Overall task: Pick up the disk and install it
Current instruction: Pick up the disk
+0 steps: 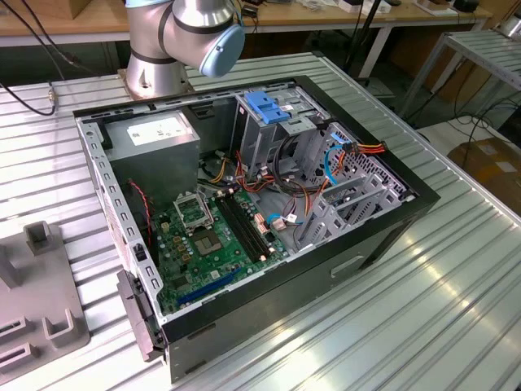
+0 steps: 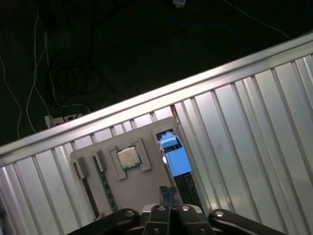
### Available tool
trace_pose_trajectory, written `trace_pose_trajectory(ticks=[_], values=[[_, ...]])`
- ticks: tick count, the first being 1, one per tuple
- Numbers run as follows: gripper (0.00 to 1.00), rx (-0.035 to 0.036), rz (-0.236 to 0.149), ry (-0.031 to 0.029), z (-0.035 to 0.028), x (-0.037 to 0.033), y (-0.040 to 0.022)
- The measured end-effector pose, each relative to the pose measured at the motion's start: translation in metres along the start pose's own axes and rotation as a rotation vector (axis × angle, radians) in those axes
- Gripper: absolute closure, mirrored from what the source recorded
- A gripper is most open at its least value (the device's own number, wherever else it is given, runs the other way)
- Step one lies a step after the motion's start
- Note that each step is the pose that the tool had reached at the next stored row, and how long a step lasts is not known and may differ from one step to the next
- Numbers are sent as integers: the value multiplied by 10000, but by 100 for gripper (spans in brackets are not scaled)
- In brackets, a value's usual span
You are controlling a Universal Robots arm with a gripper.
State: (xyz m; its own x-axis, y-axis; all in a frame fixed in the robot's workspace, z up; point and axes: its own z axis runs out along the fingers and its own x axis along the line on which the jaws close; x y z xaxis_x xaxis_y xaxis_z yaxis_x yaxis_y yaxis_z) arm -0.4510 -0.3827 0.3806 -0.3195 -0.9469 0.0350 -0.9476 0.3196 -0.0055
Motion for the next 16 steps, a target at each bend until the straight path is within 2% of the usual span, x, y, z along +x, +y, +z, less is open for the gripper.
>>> trace_pose_trajectory(ticks=[2, 4, 5, 6, 11, 13, 15, 16], values=[[77, 15, -432, -2, 6, 0, -1], [65, 21, -543, -5, 13, -5, -10], [65, 45, -632, -10, 21, -4, -11], [58, 60, -682, -14, 21, -4, -12], [58, 104, -1192, -27, 36, -4, -11], [57, 140, -1704, -37, 57, -5, -11], [45, 167, -1915, -45, 79, -5, -7], [38, 169, -2045, -63, 111, 1, 13]])
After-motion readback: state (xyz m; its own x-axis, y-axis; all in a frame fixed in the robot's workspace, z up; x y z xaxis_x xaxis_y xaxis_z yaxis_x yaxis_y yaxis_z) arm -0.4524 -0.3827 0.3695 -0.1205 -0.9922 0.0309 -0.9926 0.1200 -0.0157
